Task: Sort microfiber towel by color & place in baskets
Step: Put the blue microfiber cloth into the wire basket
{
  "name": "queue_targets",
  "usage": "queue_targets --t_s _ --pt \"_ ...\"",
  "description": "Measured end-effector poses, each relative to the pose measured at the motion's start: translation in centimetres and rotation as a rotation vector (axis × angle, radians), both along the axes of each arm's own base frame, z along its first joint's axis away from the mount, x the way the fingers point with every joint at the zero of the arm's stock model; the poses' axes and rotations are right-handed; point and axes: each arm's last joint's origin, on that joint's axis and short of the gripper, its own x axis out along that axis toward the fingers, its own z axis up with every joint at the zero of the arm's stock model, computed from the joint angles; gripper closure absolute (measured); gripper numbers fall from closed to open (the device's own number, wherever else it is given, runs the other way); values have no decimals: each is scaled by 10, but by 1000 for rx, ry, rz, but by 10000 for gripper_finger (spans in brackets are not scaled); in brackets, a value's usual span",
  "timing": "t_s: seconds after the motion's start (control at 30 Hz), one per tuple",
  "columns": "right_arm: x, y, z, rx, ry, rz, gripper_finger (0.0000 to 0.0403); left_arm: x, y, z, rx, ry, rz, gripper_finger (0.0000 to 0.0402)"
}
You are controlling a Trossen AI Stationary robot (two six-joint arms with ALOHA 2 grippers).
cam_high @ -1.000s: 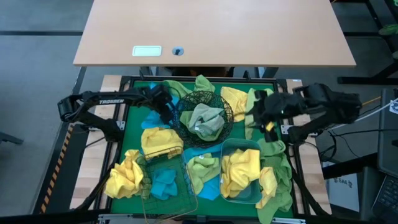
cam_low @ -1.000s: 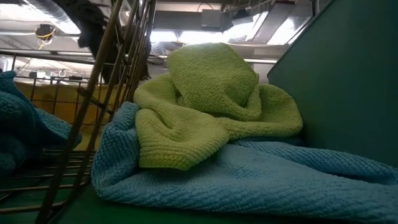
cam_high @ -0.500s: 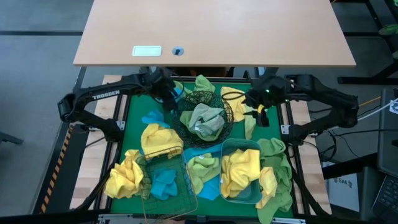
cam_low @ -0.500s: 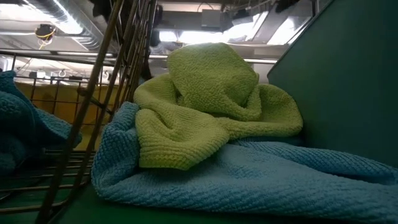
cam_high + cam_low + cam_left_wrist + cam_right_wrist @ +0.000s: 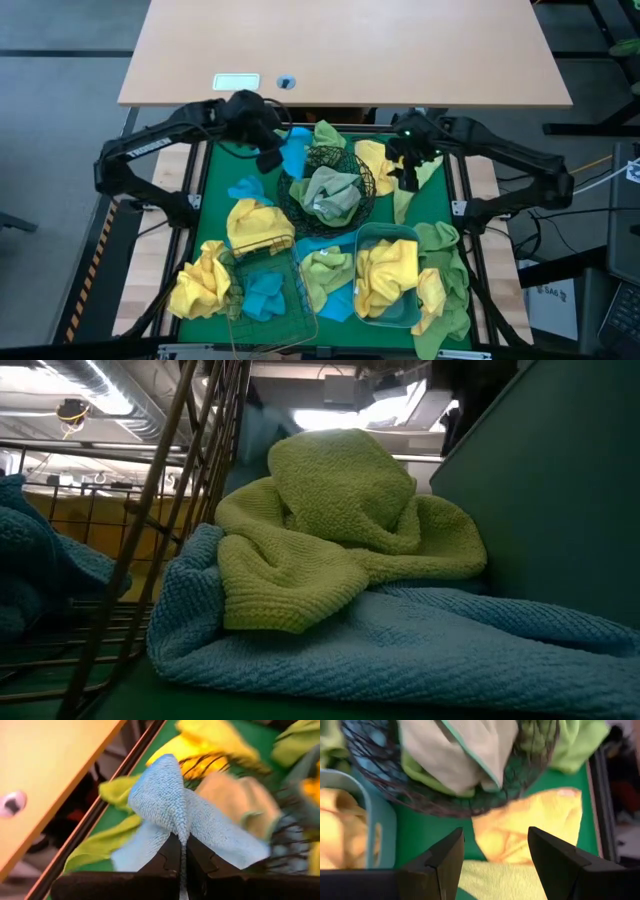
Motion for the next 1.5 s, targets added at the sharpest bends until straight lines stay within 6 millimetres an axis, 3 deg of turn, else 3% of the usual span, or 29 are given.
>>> queue_targets --t_s 0.27,0.5,0.93,1.07,1.33,1.5 --pt "-14 -30 -39 24 69 -120 185 1 -48 55 6 -194 -151 401" --pt "-27 -52 -63 29 71 -226 185 -3 -91 78 -91 -305 -247 401" --pt "-52 -76 -91 50 92 -369 185 -14 -168 79 -288 -300 -457 401" --pt "-56 -78 -99 56 98 -391 185 -24 -189 73 -352 -225 -542 401" --pt "-61 -77 -109 77 127 -401 185 -37 -228 50 -509 27 -450 401" --pt "-60 -78 -108 63 109 -398 185 -31 -252 29 -479 129 -351 401"
